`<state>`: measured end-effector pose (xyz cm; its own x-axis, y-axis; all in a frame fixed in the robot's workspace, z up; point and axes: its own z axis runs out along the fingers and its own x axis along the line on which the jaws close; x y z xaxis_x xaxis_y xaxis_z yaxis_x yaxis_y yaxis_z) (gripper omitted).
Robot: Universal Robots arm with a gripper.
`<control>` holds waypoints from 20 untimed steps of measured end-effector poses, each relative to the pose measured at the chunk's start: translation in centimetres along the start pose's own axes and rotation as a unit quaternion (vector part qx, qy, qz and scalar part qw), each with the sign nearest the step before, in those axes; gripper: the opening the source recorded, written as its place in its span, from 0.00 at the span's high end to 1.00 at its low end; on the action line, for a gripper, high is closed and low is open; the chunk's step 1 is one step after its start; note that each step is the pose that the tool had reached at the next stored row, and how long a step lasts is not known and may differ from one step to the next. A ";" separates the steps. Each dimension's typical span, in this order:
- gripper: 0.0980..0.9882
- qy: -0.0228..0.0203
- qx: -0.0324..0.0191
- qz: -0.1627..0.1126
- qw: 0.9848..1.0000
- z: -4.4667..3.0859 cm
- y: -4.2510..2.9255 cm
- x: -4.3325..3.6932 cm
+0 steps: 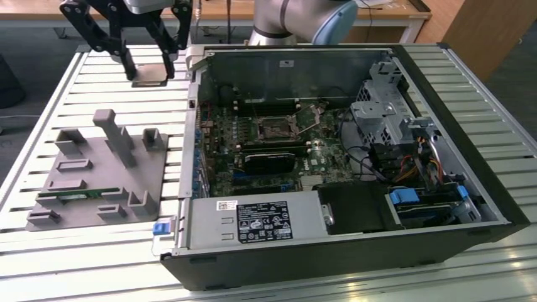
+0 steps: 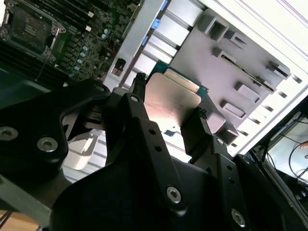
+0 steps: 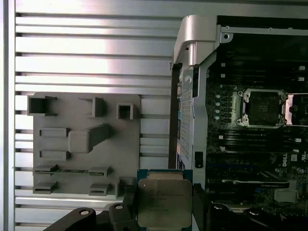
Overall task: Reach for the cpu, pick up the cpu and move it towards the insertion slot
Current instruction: 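Pick up the cpu and move it towards the insertion slot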
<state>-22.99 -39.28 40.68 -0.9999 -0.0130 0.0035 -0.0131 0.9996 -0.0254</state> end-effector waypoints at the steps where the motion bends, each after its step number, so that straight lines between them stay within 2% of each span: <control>1: 0.50 0.000 0.000 0.000 1.000 0.00 0.00 -0.18; 8: 0.50 0.000 0.000 0.000 1.000 0.00 -0.02 -1.58; 20: 0.50 0.000 0.000 0.000 1.000 -0.02 0.13 -4.49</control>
<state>-18.50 -39.10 40.68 -0.9999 -0.0129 0.0035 -0.0130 0.9996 -0.0254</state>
